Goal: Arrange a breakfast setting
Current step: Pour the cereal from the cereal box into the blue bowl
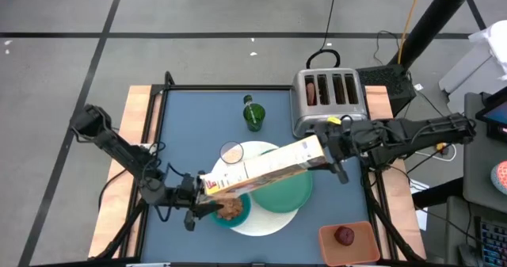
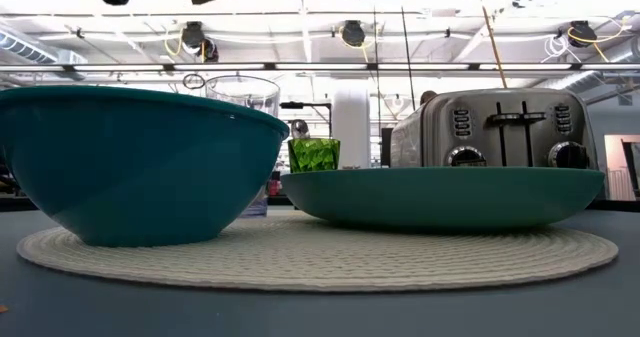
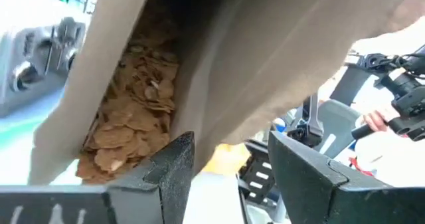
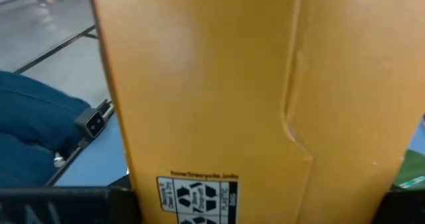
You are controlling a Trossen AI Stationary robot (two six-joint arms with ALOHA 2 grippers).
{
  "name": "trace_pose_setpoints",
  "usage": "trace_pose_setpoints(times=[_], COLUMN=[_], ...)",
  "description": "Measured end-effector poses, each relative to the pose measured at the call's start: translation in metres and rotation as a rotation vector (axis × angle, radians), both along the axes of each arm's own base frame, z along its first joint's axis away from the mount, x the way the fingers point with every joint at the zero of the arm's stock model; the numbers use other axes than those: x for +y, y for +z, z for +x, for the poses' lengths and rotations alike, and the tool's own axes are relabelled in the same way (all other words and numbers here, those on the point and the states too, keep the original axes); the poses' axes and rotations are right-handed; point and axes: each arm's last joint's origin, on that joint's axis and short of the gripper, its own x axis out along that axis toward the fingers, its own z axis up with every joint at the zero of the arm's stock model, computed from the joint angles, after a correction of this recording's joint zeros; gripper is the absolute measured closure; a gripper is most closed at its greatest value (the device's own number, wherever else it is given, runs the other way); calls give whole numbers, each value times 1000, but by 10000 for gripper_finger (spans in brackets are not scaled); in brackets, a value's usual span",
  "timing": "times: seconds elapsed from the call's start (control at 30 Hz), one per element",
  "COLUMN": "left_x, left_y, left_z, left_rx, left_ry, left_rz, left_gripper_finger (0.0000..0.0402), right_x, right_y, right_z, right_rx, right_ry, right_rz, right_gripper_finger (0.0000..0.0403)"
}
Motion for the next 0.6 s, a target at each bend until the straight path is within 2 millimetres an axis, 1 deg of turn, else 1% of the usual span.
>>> trace_pose_setpoints(times=[0.2,0.4,0.6], left_x=[8,20,33], left_y=[19,43,64], left_z=[-8,-21,-35], left_rx=[-61,-142,-220], left_ry=[25,40,65], left_rz=[16,33,61], left_gripper_finger=[204,204,204], right_x=[0,-1,-1], right_y=[9,16,19], right_z=[-2,-2,0], right_rx=[-80,-162,-193], right_ry=[0,-6,-30], right_rz=[14,19,20], right_gripper_finger=[204,204,204])
